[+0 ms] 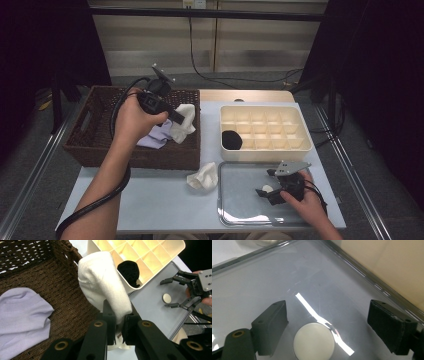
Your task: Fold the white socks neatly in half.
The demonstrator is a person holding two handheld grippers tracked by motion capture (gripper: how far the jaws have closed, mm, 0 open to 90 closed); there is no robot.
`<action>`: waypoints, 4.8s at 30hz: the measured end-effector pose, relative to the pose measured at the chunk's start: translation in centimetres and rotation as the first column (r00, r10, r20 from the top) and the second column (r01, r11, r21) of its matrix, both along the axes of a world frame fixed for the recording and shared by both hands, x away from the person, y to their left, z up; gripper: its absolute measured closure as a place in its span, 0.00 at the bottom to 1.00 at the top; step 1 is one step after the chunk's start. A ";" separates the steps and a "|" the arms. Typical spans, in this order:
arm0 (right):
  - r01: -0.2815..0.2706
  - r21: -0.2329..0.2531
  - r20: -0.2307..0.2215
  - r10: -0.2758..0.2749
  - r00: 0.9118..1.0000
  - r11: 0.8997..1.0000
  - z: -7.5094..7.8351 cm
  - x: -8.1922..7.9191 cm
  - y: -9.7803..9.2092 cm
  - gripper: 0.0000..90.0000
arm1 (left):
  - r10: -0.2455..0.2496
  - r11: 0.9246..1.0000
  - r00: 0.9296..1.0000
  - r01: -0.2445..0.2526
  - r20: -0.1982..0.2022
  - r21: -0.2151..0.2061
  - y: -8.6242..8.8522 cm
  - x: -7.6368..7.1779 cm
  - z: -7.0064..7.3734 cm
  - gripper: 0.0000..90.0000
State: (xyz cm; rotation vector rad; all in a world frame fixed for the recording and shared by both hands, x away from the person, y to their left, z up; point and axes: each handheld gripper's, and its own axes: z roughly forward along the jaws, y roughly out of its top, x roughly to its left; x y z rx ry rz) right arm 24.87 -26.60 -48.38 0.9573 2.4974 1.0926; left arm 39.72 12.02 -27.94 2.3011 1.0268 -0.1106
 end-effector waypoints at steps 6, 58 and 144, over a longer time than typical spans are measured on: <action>0.000 0.000 0.000 0.000 1.000 1.000 0.0 0.0 0.0 0.18 | -0.025 1.000 1.000 0.025 0.003 -0.014 -0.5 -0.7 0.5 0.93; 0.001 -0.002 0.000 -0.001 1.000 1.000 0.0 0.0 0.0 0.18 | -0.212 0.977 0.974 0.214 0.085 -0.007 -4.5 -7.0 -3.1 0.74; 0.004 0.020 0.012 -0.005 1.000 1.000 1.1 -0.3 1.6 0.17 | -0.128 0.991 0.977 0.133 0.170 -0.016 -2.7 -13.4 -16.3 0.68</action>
